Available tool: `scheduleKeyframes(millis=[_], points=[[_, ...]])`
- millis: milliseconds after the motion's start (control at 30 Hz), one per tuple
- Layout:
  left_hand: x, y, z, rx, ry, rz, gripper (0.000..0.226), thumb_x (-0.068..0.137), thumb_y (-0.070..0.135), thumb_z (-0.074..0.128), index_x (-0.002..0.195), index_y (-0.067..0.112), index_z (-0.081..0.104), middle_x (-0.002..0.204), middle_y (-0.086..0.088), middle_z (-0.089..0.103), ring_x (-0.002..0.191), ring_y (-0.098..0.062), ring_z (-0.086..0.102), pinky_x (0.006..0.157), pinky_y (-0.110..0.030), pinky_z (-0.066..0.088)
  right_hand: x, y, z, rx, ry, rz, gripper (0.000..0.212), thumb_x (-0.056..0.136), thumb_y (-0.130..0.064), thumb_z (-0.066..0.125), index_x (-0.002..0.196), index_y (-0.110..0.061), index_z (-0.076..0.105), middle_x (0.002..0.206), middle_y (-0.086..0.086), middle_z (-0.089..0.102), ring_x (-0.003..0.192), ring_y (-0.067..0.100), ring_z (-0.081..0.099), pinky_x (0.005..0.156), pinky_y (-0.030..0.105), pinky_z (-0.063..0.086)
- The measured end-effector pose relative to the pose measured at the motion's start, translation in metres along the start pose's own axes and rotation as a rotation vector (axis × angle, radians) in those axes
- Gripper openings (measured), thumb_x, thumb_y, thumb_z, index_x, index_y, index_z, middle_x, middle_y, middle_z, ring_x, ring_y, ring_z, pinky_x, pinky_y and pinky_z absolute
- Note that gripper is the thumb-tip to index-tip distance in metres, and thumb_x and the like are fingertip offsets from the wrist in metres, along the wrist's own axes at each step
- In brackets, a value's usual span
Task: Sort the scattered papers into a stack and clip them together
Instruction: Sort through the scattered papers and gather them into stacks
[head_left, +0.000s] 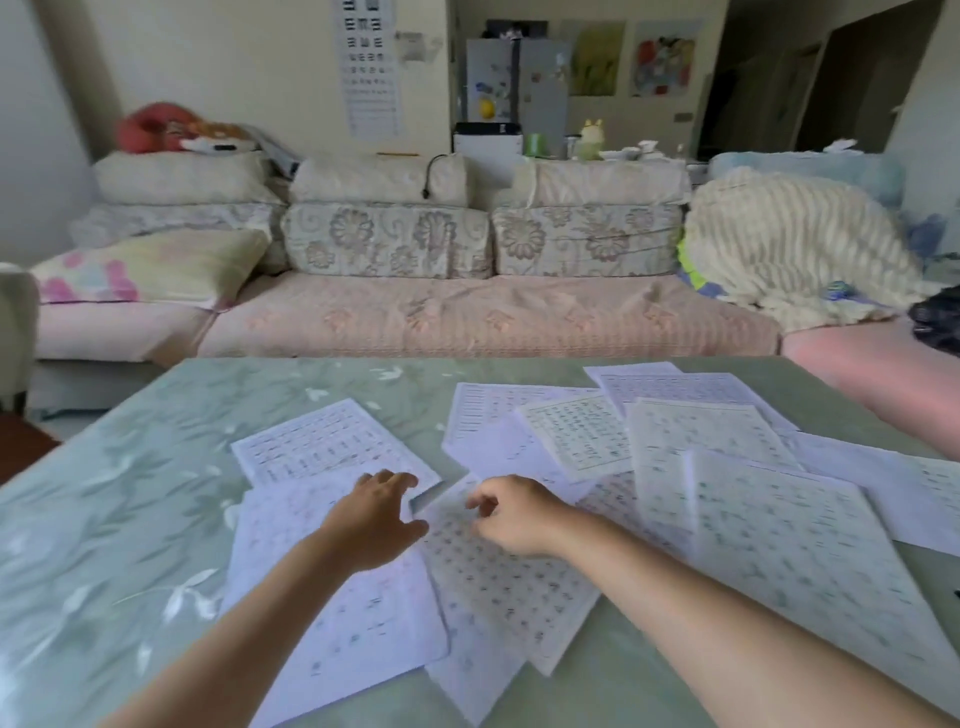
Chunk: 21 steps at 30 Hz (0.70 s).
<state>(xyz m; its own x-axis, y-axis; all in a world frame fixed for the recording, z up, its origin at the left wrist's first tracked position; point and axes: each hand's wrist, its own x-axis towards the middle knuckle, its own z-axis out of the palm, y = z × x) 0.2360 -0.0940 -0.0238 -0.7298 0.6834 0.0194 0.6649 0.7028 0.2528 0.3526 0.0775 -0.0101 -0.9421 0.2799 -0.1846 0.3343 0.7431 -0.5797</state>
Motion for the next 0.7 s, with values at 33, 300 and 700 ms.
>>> scheduleKeyframes(millis=[33, 300, 700], points=[[-0.005, -0.017, -0.004, 0.042, -0.045, -0.005, 0.077, 0.08, 0.06, 0.062, 0.146, 0.029, 0.035, 0.149, 0.006, 0.037, 0.137, -0.019, 0.03, 0.107, -0.036, 0.034, 0.007, -0.009, 0.008, -0.003, -0.007, -0.006, 0.042, 0.091, -0.029, 0.062, 0.132, -0.023, 0.06, 0.124, -0.002, 0.06, 0.115, 0.017, 0.057, 0.094, 0.024, 0.043], [-0.03, -0.095, 0.002, 0.031, -0.297, -0.018, 0.149, 0.024, 0.104, 0.035, 0.153, 0.036, 0.004, 0.162, 0.005, -0.007, 0.149, -0.019, -0.008, 0.121, -0.042, 0.004, 0.068, -0.067, 0.06, 0.152, 0.048, 0.152, 0.046, 0.085, -0.022, 0.063, 0.13, -0.011, 0.061, 0.131, 0.007, 0.061, 0.116, 0.027, 0.06, 0.089, 0.029, 0.048], [-0.018, -0.103, 0.006, -0.04, -0.088, -0.019, 0.112, 0.067, 0.08, 0.058, 0.152, 0.025, 0.012, 0.161, 0.006, 0.006, 0.148, -0.021, 0.004, 0.119, -0.045, 0.014, 0.117, -0.076, 0.06, 0.358, -0.028, 0.341, 0.018, 0.077, -0.011, 0.077, 0.092, -0.004, 0.07, 0.089, 0.014, 0.072, 0.063, 0.023, 0.06, 0.051, 0.025, 0.043]])
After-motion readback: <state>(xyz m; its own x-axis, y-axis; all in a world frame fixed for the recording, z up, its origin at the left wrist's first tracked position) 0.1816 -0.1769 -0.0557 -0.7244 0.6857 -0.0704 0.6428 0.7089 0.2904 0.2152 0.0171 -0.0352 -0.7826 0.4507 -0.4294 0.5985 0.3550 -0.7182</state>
